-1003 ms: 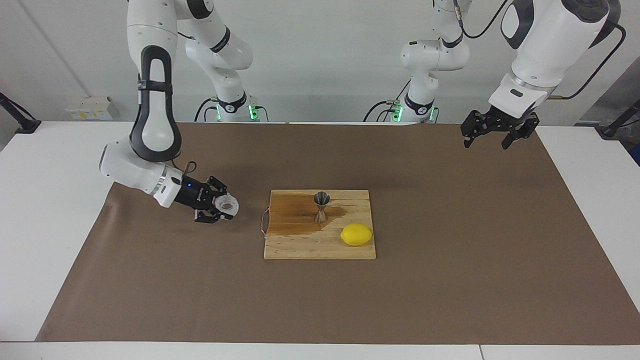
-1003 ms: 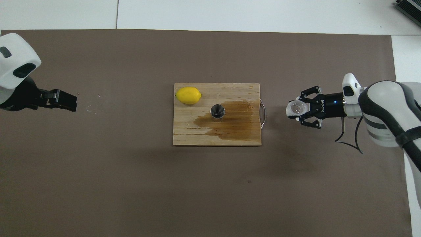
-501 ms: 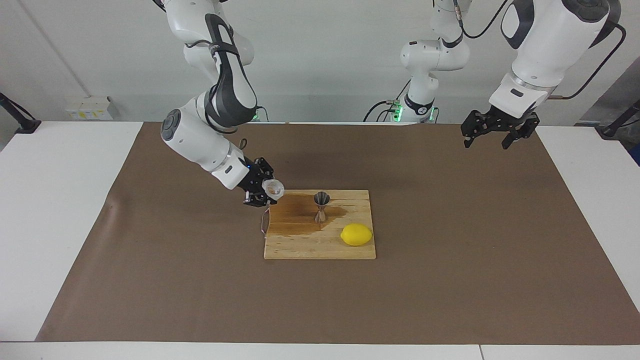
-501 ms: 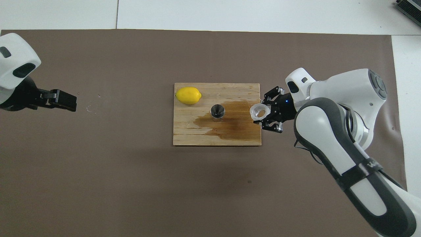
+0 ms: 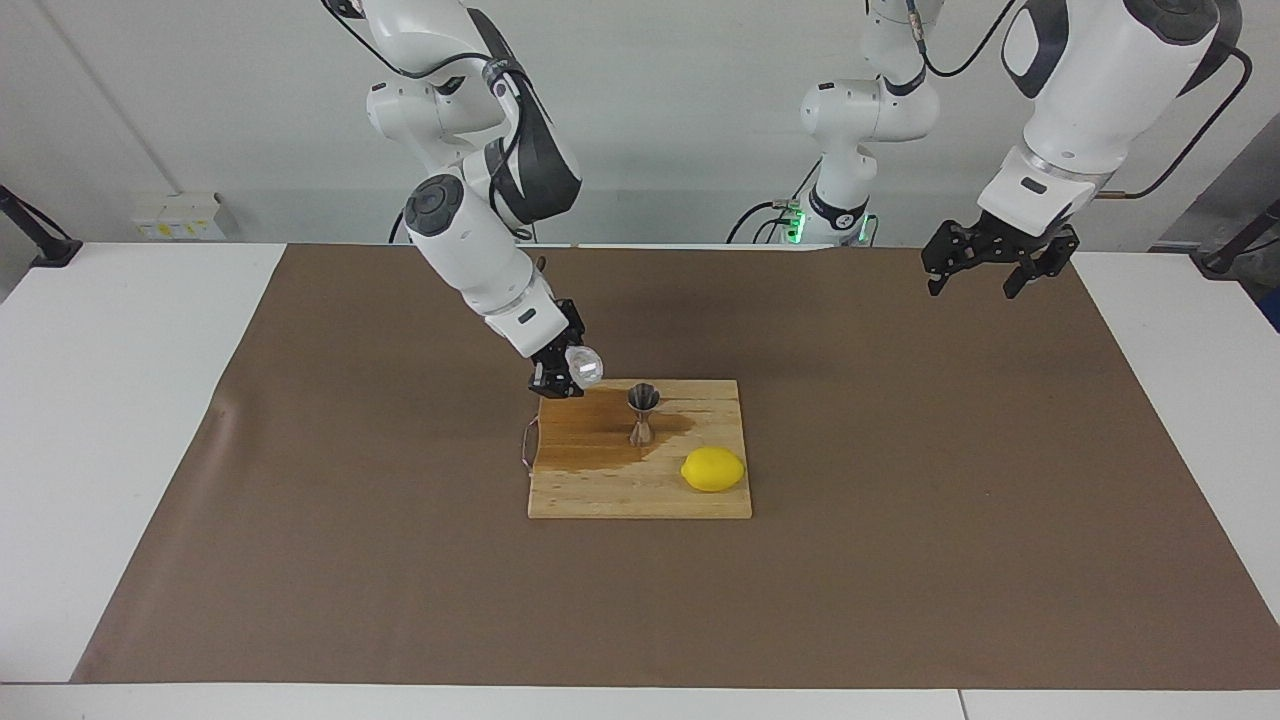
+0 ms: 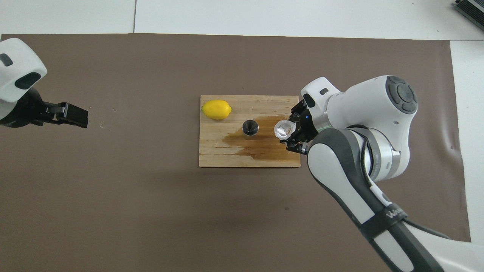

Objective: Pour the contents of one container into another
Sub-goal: 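Lift the white cup with the right gripper and carry it to the jigger, then tilt the white cup over the metal jigger with the right gripper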

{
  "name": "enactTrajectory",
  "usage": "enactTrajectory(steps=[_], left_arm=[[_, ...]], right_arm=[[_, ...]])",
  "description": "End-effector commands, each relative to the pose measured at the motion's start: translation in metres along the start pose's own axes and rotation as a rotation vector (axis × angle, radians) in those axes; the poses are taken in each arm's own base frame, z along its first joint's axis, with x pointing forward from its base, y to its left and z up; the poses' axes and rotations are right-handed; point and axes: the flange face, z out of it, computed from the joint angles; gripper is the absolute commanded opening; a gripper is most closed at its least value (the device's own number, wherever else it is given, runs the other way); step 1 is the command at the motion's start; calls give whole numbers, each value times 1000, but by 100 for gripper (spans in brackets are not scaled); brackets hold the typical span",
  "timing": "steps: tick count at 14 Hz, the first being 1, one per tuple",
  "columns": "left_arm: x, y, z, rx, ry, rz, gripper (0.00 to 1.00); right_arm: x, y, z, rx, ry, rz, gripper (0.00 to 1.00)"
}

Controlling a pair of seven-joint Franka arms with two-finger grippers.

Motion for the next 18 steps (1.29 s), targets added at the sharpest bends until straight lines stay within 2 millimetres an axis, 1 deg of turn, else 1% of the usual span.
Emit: enactTrajectory(steps=[1, 4, 6, 8, 9, 11, 13, 16, 18], left_arm=[[-6, -4, -2, 3, -5, 1, 100], [-6, -4, -2, 3, -5, 1, 100], [-6, -4, -2, 3, -5, 1, 100], [-6, -4, -2, 3, -5, 1, 100], [-6, -4, -2, 3, -5, 1, 100], [-6, -4, -2, 3, -5, 1, 100], [-6, -4, -2, 3, -5, 1, 100], [-6, -4, -2, 3, -5, 1, 100], [-6, -4, -2, 3, -5, 1, 100]], right_arm=[[25, -2, -10, -53, -51, 8, 2], [44, -14, -5, -70, -87, -5, 0], [47, -13, -8, -86, -111, -25, 0], [64, -20, -1, -95, -139, -68, 0], [64, -17, 3, -104, -157, -49, 0], [74, -19, 11, -125, -189, -62, 0], [75, -16, 18, -121, -196, -54, 0], [75, -15, 19, -129, -201, -54, 0], [79, -10, 20, -136, -195, -31, 0]])
